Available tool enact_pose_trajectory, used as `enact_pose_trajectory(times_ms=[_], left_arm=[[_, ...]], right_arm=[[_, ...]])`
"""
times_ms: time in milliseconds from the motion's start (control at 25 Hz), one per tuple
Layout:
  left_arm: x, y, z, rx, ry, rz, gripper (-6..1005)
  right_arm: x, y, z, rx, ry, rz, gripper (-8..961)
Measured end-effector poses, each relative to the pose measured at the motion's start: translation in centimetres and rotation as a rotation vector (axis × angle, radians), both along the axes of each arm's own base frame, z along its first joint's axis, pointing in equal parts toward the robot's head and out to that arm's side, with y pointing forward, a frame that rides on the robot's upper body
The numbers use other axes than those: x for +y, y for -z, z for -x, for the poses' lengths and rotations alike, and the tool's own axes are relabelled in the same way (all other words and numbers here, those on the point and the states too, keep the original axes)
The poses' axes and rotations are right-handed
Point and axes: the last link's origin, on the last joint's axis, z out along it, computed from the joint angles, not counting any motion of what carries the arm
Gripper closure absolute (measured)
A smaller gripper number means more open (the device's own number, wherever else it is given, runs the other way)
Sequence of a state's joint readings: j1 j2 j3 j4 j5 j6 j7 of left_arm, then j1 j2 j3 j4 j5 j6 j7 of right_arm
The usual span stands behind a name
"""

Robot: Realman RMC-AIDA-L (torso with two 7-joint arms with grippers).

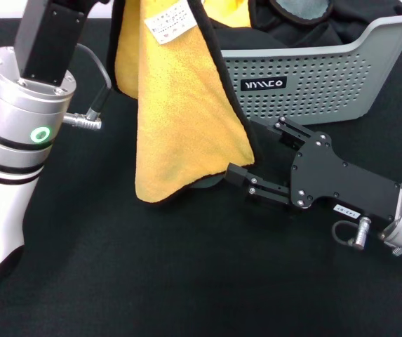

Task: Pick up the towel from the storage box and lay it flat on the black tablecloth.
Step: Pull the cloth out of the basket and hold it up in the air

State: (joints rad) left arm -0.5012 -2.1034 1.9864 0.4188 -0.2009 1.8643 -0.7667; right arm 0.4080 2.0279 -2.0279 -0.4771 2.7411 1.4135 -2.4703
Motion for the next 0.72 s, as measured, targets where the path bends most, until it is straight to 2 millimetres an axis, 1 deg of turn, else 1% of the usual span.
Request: enact_pose_trajectory(times_ms=[240,480,600,720], left_arm=[[0.0,0.0,0.0,0.003,-0.001,-0.006,971],[0.1,-0.1,-0.1,0.005,0.004,-0.009,971],[0.1,-0.1,-0.1,0.004,0.002,-0.010,971],[0.1,0.0,-0.1,0.003,0.001,-0.010,971]], right_arm=[[0.0,0.0,-0.4,-0.008,0.016,0.000,196],[0.0,0.1,-1.3,-0.024,0.045,0.002,197],[0.0,0.1,-1.3,-0.024,0.047,0.002,197],[0.1,0.1,-1.6,-0.035,0.055,-0.002,262]])
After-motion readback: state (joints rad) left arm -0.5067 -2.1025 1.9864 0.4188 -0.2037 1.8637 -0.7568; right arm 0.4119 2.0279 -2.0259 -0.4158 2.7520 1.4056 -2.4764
